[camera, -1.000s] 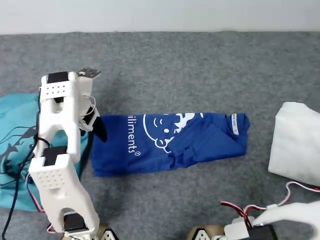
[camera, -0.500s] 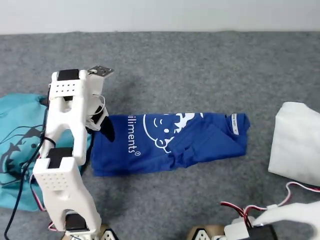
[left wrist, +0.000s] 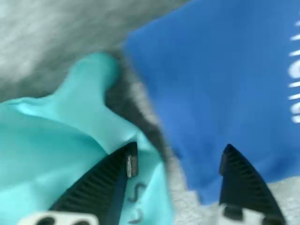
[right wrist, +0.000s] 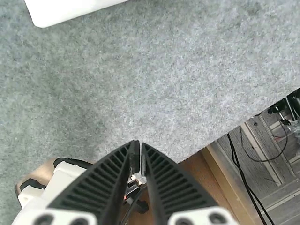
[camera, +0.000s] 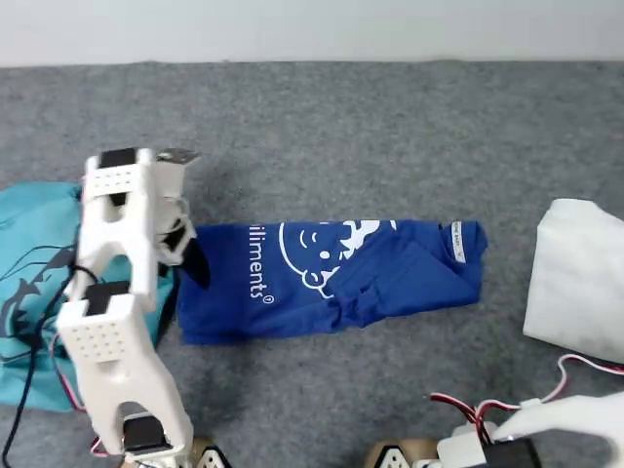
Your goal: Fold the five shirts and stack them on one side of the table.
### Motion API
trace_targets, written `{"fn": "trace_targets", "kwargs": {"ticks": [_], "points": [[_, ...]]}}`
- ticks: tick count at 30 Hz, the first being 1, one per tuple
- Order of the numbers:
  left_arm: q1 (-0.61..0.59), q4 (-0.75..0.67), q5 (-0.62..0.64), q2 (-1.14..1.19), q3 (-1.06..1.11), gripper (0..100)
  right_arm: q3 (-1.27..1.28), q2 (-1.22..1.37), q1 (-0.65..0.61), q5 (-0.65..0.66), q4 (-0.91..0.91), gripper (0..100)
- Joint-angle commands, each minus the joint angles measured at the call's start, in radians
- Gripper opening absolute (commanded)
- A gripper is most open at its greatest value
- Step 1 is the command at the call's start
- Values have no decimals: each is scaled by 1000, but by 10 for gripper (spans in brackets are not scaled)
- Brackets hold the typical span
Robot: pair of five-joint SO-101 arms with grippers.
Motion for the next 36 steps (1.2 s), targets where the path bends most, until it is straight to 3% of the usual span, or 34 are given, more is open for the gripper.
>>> {"fn": "trace_targets", "kwargs": {"ticks": [1, 5, 9, 16, 22, 36], "points": [[-94, -11, -66, -14, -45, 283, -11, -36, -1, 8, 25, 11], [-163, 58, -103, -14, -193, 283, -11, -36, -1, 8, 25, 11], [-150, 81, -84, -46, -263, 283, -11, -36, -1, 8, 25, 11], [37, 78, -74, -287, -58, 283, -11, -36, -1, 8, 25, 11], [198, 68, 17, -419, 108, 283, -11, -36, 2, 8, 27, 11], [118, -252, -11, -419, 415, 283, -11, -36, 7, 8, 31, 11]]}}
